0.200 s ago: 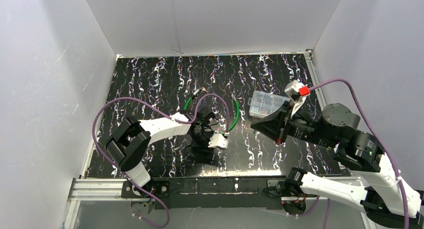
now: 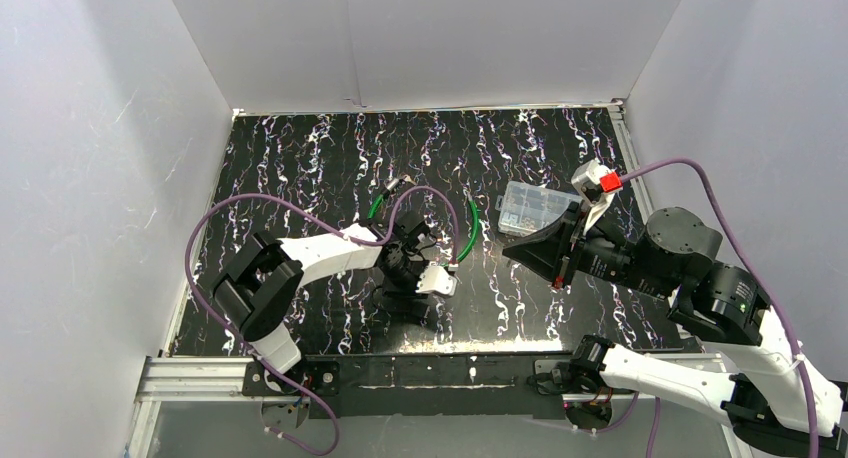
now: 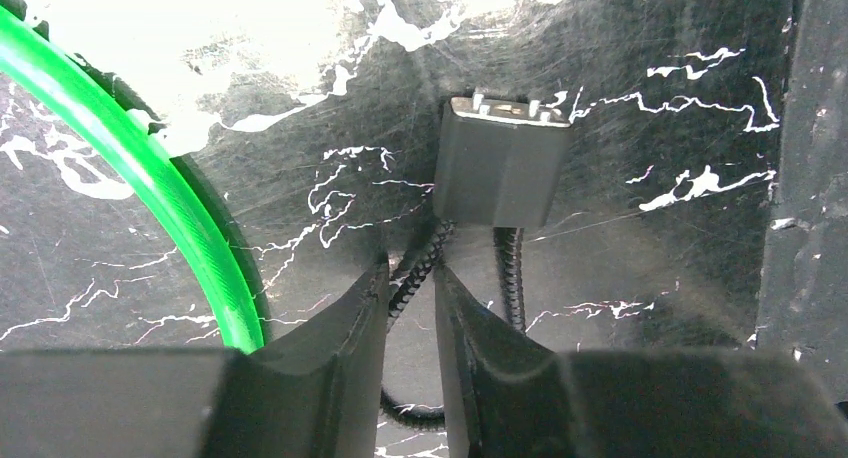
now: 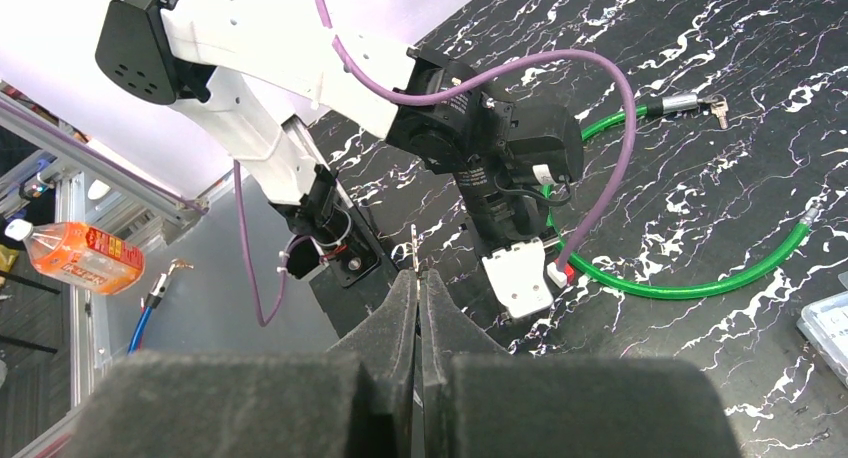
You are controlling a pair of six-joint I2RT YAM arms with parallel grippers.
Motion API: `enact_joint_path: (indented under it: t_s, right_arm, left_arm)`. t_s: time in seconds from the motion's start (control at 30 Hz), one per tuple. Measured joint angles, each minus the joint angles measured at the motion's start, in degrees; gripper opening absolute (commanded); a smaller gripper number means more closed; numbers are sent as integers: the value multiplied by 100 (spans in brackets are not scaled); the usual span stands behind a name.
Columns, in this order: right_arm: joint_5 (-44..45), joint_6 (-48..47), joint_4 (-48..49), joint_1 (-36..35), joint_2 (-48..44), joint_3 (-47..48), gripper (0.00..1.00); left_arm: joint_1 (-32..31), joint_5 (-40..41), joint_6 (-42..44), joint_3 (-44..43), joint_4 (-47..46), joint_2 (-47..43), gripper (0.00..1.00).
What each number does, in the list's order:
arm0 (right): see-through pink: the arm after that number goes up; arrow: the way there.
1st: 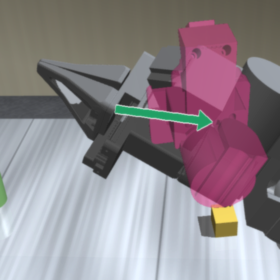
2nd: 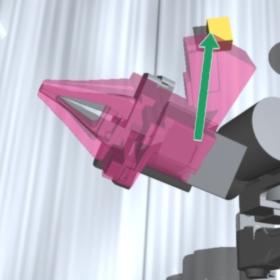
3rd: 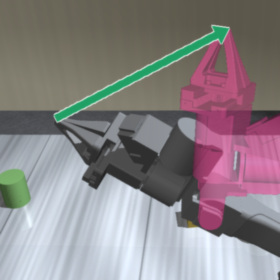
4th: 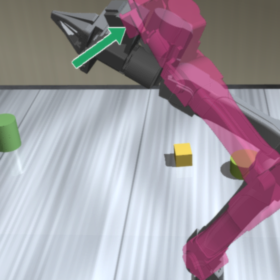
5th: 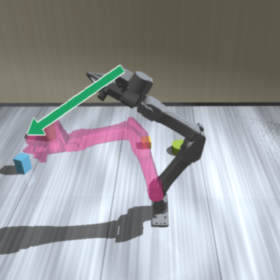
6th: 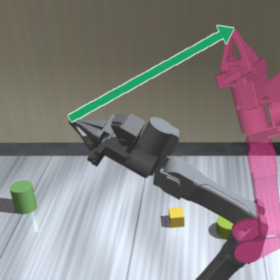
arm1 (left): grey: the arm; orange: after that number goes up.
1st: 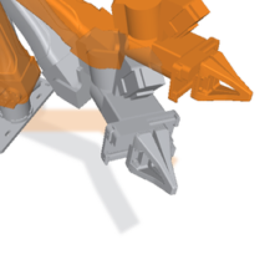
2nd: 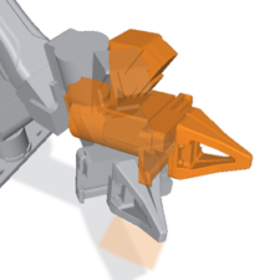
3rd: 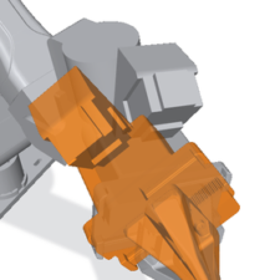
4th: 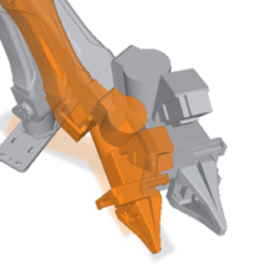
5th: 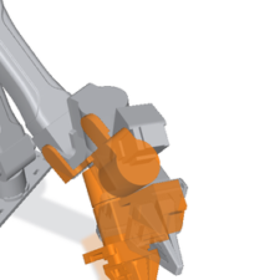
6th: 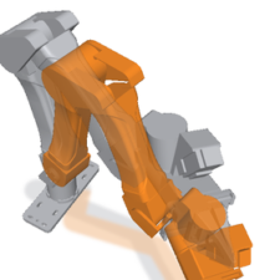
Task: Unlock with the key
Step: Adjust the lock at the center of the board.
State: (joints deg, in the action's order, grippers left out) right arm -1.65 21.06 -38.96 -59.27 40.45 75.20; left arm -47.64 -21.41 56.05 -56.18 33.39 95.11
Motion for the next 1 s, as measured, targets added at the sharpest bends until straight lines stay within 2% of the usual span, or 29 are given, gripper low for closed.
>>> enact_joint_path:
  t_s: [0.13, 0.2, 0.23, 0.53, 0.7, 0.87, 1.0]
  right_arm:
    - [15, 0, -2, 0, -2, 0, 1]
    - [24, 0, -2, 0, -2, 0, 1]
    - [26, 0, -2, 0, -2, -2, 1]
    - [44, -2, -9, 0, 2, -2, 1]
    - [44, 0, -7, 0, 4, -4, 1]
    - [42, 2, -4, 0, 4, -11, 1]
    - [39, 4, -4, 0, 4, -11, 1]
  left_arm:
    - [13, 2, 7, 4, -48, 4, 16]
    - [9, 17, 4, 24, -98, 4, 2]
    - [4, 37, 2, 35, -127, 2, 0]
    - [-173, 739, 66, 37, -223, -151, 0]
    - [-157, 1508, 562, 4, -509, -841, 0]
    - [-157, 2127, 1375, 74, -1244, -1620, 0]
    - [-192, 2675, 2052, 636, -2293, -1928, 0]
